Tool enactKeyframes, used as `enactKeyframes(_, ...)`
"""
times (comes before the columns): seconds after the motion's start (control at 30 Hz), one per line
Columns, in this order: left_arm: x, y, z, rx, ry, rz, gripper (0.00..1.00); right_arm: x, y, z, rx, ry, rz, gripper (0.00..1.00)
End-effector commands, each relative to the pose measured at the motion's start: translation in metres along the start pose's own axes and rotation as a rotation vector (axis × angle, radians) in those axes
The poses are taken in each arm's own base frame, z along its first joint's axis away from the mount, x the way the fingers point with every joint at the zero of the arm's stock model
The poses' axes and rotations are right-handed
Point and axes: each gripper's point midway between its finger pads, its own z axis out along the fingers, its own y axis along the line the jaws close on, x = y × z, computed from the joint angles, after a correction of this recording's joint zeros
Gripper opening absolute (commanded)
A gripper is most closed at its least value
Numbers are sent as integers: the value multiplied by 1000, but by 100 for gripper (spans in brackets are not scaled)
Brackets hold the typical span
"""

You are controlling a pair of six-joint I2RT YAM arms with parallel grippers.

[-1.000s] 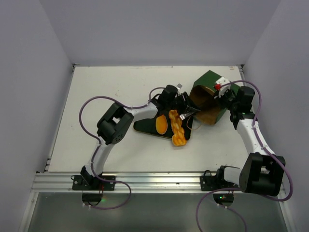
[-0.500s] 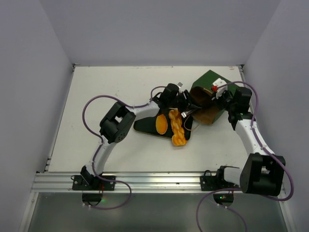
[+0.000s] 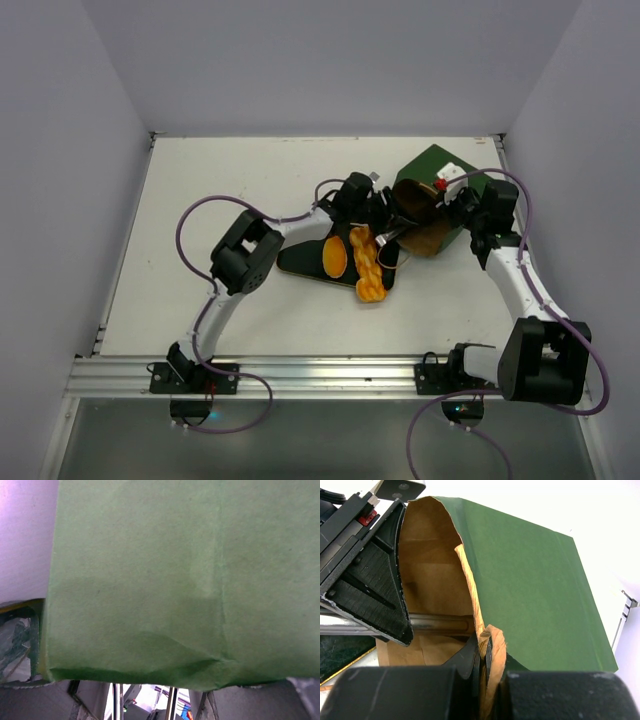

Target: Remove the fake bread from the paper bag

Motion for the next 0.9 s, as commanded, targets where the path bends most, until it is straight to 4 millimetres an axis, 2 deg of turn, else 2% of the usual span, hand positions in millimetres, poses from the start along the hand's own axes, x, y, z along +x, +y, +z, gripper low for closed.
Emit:
enactKeyframes(0.0, -8, -17, -1, 30, 4, 19, 58, -14, -5, -2, 21, -43, -46, 2)
enactKeyframes(0.03, -9, -18, 0, 32, 1, 19, 57, -14, -5, -2, 20, -44, -46, 2)
enactKeyframes(0.23, -12, -18, 2, 42, 0, 14, 39, -15, -5, -2, 23, -45, -46, 2)
enactKeyframes(0.33, -12, -23, 0, 53, 0, 26, 29, -15, -6, -2, 26, -45, -47, 2)
enactKeyframes(0.37, -11, -25, -1, 56, 2, 31, 22, -15, -6, -2, 28, -45, -47, 2)
enactKeyframes(0.57, -5, -38, -18, 84, 1, 73, 1, -16, -10, -3, 52, -43, -44, 2)
enactKeyframes(0.67, 2, -33, -25, 77, 11, 93, 0, -16, -16, -4, 84, -37, -28, 1)
enactKeyframes(0.73, 7, -39, -35, 93, 20, 111, 0, -16, -18, -4, 94, -36, -13, 1)
enactKeyframes(0.77, 11, -31, -38, 85, 25, 109, 0, -15, -19, -4, 99, -35, -12, 1)
enactKeyframes(0.8, 14, -38, -45, 97, 25, 121, 0, -16, -20, -4, 103, -38, -9, 1)
enactKeyframes(0.87, 18, -35, -51, 92, 24, 138, 0, -16, -22, -5, 112, -39, -6, 1)
